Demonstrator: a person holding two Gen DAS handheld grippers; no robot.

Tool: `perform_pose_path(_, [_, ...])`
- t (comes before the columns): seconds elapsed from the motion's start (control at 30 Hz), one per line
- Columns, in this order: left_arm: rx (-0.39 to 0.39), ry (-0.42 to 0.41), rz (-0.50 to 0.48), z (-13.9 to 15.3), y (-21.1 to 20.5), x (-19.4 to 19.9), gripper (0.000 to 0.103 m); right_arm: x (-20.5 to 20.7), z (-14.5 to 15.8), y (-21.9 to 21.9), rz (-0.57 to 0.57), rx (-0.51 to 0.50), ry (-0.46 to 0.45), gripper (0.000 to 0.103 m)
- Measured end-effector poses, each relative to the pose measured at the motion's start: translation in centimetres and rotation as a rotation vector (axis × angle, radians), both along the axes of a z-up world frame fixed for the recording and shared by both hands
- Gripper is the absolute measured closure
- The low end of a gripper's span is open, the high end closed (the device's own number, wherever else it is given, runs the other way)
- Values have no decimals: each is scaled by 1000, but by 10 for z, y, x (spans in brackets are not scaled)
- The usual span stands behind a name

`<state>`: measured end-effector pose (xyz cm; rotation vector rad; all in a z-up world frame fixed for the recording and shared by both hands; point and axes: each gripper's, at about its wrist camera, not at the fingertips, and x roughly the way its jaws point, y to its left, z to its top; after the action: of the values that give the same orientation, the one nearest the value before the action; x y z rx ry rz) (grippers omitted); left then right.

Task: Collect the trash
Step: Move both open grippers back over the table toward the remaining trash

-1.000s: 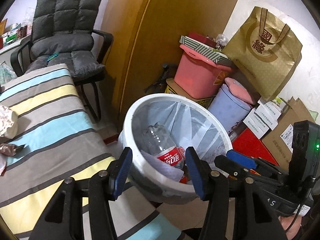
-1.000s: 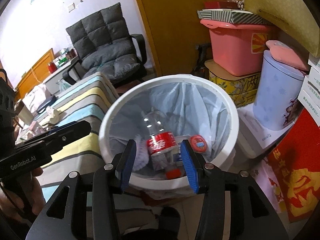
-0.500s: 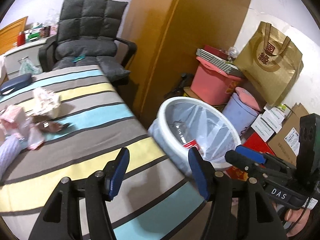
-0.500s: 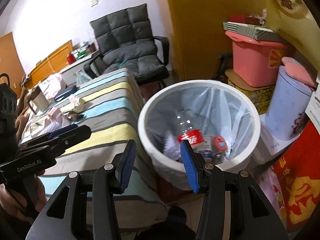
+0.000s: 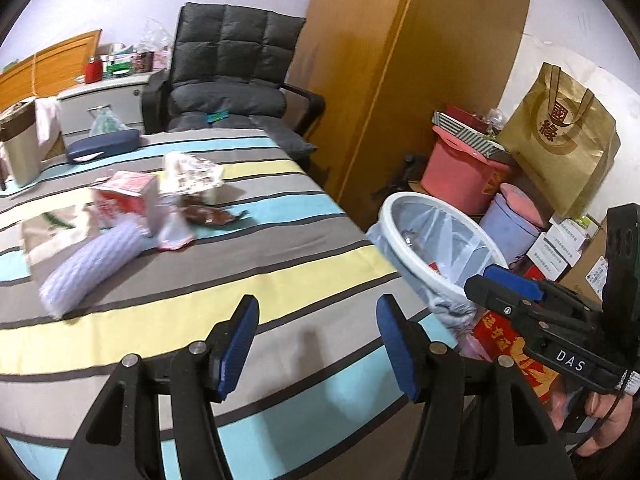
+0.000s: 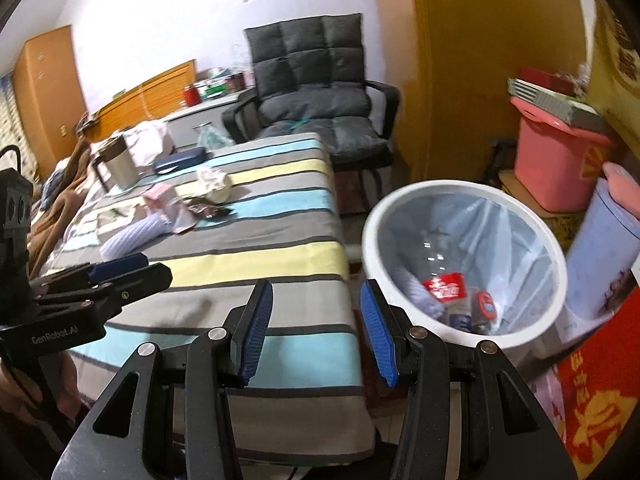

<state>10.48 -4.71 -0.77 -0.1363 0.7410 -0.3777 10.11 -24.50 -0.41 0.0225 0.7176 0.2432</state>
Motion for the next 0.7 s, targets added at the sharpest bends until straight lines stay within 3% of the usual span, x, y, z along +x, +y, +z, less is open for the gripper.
perform_pose_path(0.37, [25, -8, 84, -2, 47, -29, 40, -3, -2, 36, 114, -2, 22, 55])
perform_pose_path(0.7, [24, -13, 170, 5, 86, -33, 40, 2, 3, 54, 163, 26, 28, 55])
